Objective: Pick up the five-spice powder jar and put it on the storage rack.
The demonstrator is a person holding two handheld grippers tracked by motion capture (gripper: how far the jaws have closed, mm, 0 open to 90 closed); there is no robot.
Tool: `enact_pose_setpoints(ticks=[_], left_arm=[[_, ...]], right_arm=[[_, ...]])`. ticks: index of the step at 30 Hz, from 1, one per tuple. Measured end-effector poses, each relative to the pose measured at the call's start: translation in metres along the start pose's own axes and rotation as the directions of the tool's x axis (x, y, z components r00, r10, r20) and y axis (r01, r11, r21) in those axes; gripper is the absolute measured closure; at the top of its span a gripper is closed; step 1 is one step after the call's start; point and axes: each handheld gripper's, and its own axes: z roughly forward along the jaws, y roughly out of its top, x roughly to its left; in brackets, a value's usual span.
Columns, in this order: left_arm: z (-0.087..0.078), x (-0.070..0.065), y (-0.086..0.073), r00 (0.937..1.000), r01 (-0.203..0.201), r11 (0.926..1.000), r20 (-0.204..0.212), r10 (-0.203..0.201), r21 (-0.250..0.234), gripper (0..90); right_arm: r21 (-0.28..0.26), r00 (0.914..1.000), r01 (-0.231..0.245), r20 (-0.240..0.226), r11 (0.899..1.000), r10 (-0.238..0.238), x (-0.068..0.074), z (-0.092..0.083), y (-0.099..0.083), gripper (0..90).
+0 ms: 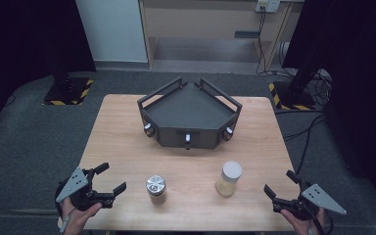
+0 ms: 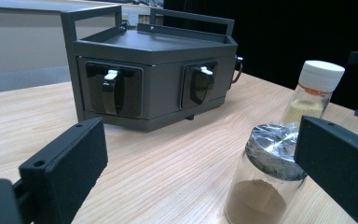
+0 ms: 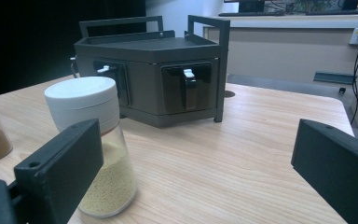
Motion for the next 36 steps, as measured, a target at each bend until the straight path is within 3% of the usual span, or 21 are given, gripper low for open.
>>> enact_pose_setpoints(ticks=[8, 14, 36], left_arm=[[0.0002, -0.0017, 0.0016, 0.9998, -0.018, 0.9998, 0.003, 0.018, 0.009, 1.3], [0.0008, -0.0018, 0.0020, 0.9997, -0.021, 0.9998, 0.010, 0.021, 0.006, 1.3], [0.0038, -0.0021, 0.0033, 0.9994, -0.027, 0.9993, 0.020, 0.027, 0.025, 1.3]], right_arm=[[0.003, 1.0000, 0.005, -0.001, 1.000, -0.005, 0.0017, 0.0000, 0.0009, 2.9], [0.000, 0.9997, -0.020, 0.012, 1.000, 0.020, -0.0008, -0.0016, -0.0013, 2.9], [0.022, 0.9999, -0.011, -0.006, 1.000, 0.011, -0.0014, 0.0020, -0.0001, 3.1]])
